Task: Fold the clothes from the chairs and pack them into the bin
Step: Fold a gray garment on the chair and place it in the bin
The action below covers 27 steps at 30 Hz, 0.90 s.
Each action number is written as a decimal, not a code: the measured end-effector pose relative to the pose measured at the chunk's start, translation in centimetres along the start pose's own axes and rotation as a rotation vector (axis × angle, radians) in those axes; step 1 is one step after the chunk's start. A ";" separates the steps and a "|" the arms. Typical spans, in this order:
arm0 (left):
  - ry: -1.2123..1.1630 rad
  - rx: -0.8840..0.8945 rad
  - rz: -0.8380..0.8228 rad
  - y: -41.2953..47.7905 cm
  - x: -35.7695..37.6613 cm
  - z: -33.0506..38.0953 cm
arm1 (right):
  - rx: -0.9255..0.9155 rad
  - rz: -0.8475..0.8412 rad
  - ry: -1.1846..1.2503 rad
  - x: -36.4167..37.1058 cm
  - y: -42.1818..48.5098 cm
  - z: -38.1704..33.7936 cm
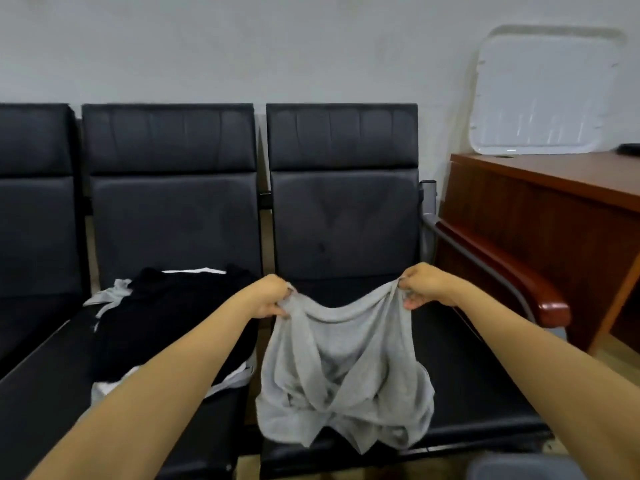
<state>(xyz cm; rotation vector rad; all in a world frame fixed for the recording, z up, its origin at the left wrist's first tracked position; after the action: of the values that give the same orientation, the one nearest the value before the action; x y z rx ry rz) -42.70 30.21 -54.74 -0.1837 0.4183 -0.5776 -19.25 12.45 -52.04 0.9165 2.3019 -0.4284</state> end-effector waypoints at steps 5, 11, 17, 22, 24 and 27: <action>-0.682 0.153 -0.129 6.9 2.6 5.9 | 0.052 0.159 0.464 -1.0 8.5 -0.9; 0.284 0.327 0.113 6.2 6.3 -2.1 | 0.111 -0.028 0.012 6.9 5.7 4.5; 0.731 0.254 -0.019 -0.8 8.9 -10.8 | 0.164 -0.026 -0.349 9.5 -1.2 9.8; 0.833 0.287 0.007 -3.7 9.0 -12.0 | 0.000 0.081 -0.333 10.3 -6.5 9.0; 0.816 0.322 0.076 -4.3 8.5 -11.8 | -0.091 0.107 -0.291 11.0 -8.1 8.3; 0.737 0.361 0.172 -5.0 7.8 -11.8 | -0.132 0.205 -0.363 11.3 -9.6 8.6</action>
<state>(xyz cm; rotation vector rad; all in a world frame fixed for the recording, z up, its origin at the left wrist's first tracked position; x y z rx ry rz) -44.37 21.05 -66.56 0.4255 1.0192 -0.5286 -28.76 7.09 -65.24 0.9139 1.8646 -0.3202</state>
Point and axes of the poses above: each hand's wrist, its own y-axis towards the middle knuckle, its own x-axis out of the palm, z = x × y, the point moved 9 cm from there along y, towards the middle knuckle, and after that the axes turned 6 degrees about z, right-handed, at the moved point
